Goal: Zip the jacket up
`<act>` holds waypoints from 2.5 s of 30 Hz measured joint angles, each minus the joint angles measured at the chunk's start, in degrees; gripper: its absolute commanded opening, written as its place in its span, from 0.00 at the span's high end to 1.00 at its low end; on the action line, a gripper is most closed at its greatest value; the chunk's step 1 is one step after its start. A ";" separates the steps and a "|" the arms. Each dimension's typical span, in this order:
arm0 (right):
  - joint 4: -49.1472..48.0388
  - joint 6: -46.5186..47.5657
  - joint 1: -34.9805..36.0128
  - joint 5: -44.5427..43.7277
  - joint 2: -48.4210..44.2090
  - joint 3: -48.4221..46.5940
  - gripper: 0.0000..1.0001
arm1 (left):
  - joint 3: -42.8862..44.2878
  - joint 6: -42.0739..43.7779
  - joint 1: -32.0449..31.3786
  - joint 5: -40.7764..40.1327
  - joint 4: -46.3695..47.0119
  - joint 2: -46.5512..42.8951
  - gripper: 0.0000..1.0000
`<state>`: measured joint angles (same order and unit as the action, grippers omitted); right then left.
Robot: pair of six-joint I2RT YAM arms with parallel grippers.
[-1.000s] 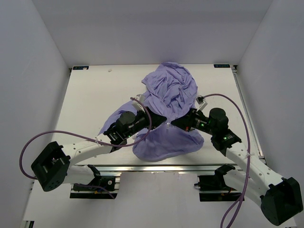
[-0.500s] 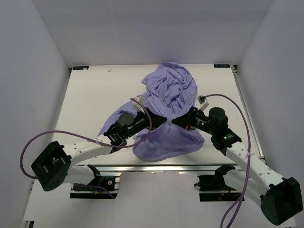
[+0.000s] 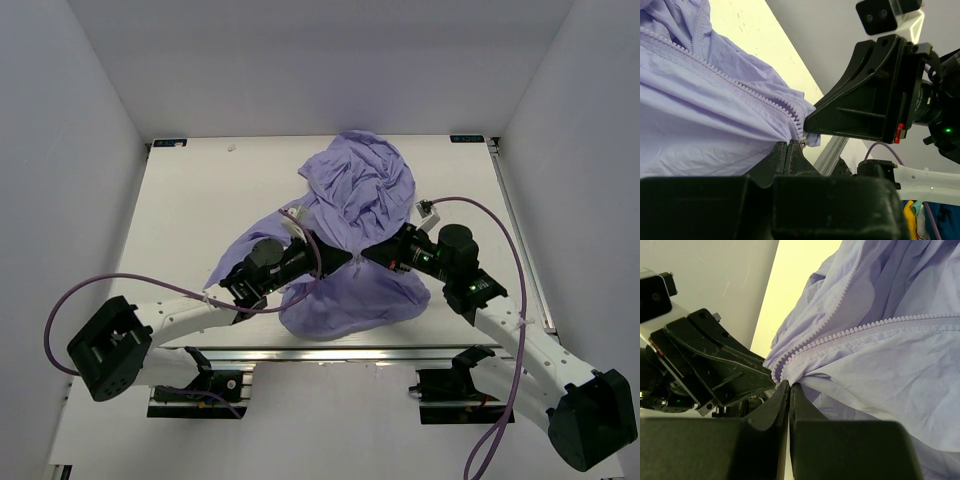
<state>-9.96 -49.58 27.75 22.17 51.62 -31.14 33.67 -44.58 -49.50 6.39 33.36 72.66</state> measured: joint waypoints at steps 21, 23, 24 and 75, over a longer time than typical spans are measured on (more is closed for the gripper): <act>10.16 1.25 -0.09 -2.23 1.68 -5.01 1.00 | 2.51 6.43 -3.28 -2.91 -9.40 -1.11 1.00; 11.32 2.27 -0.09 -1.64 1.84 -5.51 0.97 | 2.64 6.49 -3.50 -2.95 -10.38 -1.36 1.00; 11.80 2.75 -0.11 -1.22 1.92 -5.77 0.93 | 2.80 6.47 -3.54 -2.97 -10.97 -1.42 1.00; 7.74 10.21 38.05 -51.25 7.78 1.53 0.47 | 6.45 -14.03 -5.11 -10.49 -27.15 -1.46 1.00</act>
<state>-2.22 -39.38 65.80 -29.08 59.40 -29.61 40.12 -58.61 -54.61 -4.10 6.22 71.20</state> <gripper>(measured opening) 0.540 0.011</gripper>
